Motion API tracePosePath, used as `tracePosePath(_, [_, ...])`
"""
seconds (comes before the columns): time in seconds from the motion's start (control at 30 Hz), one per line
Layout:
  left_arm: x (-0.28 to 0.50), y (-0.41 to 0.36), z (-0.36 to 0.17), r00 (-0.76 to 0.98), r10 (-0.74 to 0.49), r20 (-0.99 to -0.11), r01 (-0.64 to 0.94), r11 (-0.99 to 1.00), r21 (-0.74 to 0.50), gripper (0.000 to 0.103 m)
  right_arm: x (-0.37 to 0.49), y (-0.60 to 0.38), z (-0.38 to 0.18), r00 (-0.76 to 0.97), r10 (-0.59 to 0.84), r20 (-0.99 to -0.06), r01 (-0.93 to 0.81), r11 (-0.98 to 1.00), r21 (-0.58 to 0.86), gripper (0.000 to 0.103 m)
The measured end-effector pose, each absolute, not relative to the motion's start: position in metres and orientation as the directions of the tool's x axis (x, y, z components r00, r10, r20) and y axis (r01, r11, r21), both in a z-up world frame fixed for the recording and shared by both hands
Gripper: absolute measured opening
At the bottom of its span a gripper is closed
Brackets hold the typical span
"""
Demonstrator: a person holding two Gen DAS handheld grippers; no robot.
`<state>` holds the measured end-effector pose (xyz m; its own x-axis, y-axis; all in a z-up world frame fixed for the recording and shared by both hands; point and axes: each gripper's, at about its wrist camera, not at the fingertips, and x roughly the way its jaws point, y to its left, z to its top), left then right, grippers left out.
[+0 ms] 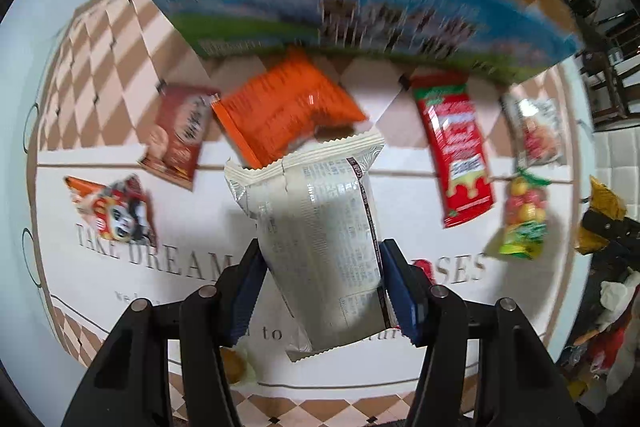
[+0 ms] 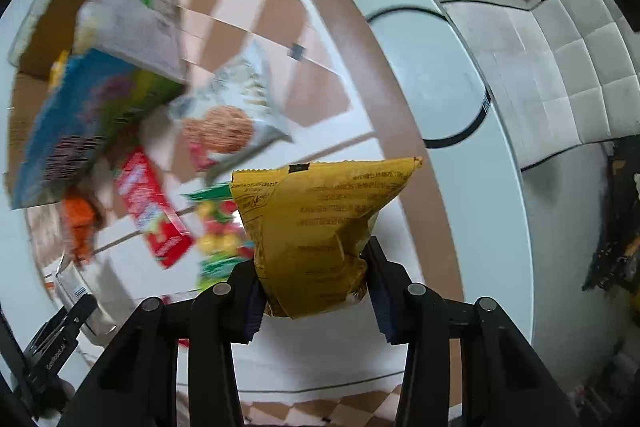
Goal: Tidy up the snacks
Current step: 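Lower both packets into the box beside the biscuit pack and release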
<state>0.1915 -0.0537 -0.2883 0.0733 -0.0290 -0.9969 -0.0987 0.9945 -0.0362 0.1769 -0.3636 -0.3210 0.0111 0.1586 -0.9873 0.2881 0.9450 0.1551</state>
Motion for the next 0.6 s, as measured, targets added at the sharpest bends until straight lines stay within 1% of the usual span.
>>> tracePosePath(0.13, [0.202,-0.046,-0.241,0.150,-0.064,-0.987,-0.100,0.992,-0.079,0.055,0.191,-0.344,-0.289,0.070,0.219,-0.973,0.241,0.943,0.230,0.046])
tracePosePath(0.3, [0.245,-0.037,-0.186,0.234,-0.076,-0.969,-0.050,0.995,-0.090,0.055,0.237,-0.301,-0.238,0.133,0.323,-0.937,0.144,0.929,0.341,0.046])
tracePosePath(0.43, [0.292,-0.023,-0.167,0.260,-0.031,-0.965,-0.017,0.999,-0.036,0.055,0.276,-0.262,-0.204,0.164,0.359,-0.919,0.067,0.925,0.373,0.046])
tracePosePath(0.53, [0.326,-0.008,-0.171,0.253,0.011,-0.968,-0.006,1.000,0.009,0.055,0.310,-0.235,-0.195,0.173,0.338,-0.925,0.021,0.938,0.347,0.046])
tracePosePath(0.6, [0.356,0.002,-0.180,0.218,0.033,-0.975,0.008,0.999,0.035,0.055,0.333,-0.222,-0.196,0.160,0.327,-0.931,0.008,0.943,0.333,0.046])
